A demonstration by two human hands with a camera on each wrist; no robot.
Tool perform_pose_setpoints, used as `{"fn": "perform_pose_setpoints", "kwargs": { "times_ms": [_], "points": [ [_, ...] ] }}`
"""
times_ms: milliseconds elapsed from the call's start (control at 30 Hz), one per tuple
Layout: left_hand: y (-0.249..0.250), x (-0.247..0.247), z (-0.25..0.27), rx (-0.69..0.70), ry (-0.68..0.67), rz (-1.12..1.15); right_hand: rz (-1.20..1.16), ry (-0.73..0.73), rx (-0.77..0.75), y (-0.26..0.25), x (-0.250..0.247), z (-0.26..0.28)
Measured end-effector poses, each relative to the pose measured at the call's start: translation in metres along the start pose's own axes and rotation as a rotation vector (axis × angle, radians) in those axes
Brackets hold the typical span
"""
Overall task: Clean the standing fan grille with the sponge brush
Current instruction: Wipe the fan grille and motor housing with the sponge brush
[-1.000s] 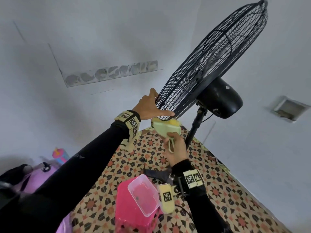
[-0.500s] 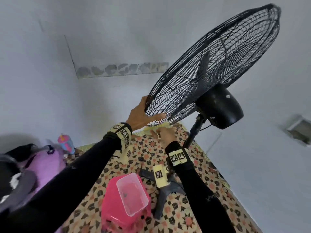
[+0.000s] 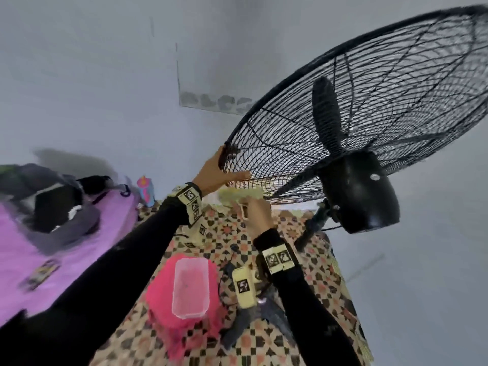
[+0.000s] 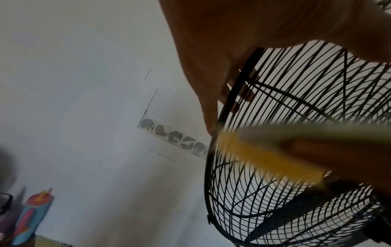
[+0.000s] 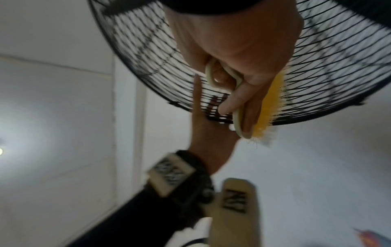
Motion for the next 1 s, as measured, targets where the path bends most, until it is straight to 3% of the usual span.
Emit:
{"fn": "perform_pose_setpoints", "kwargs": {
  "times_ms": [100,200,300,400,533,633,767,867,1000],
  "points": [
    [0.004,0.003,0.003,-0.022,0.006,-0.001,-0.104,-0.130,-0.051,0.004,-0.010,0.005],
    [0.006,0.005,0.008,-0.033,0.013,0.021,-0.051,-0.025,0.025,0.026,-0.030,-0.019],
    [0.008,0.008,0.015,-0.031,0.017,0.006,0.008,0.099,0.005,0.033,-0.047,-0.028],
    [0.010,0.010,0.019,-0.019,0.044,-0.005,0.059,0.056,-0.160,0.008,-0.047,-0.008],
    [0.014,0.012,0.018,-0.012,0.054,-0.006,0.295,-0.147,-0.402,-0.012,-0.039,0.025],
    [0.014,0.012,0.020,-0.025,0.052,-0.014,0.388,0.036,-0.492,-0.023,-0.036,0.029],
    [0.009,0.012,0.019,-0.030,0.058,-0.017,0.287,0.287,-0.689,-0.030,-0.041,0.042],
    [0.008,0.012,0.018,-0.029,0.066,-0.008,0.268,0.272,-0.878,-0.028,-0.033,0.062],
    [0.011,0.008,0.015,-0.034,0.061,0.023,0.404,0.205,-0.808,0.001,-0.024,0.034]
  ]
}}
Point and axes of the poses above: each hand's wrist, its own z-axis away from the middle knuckle, its own x-axis out of the palm, y = z × x, the point moved 4 cm from there along -z, towards the middle knuckle, and after that the axes turned 6 degrees about -y, right-handed, at the moved point
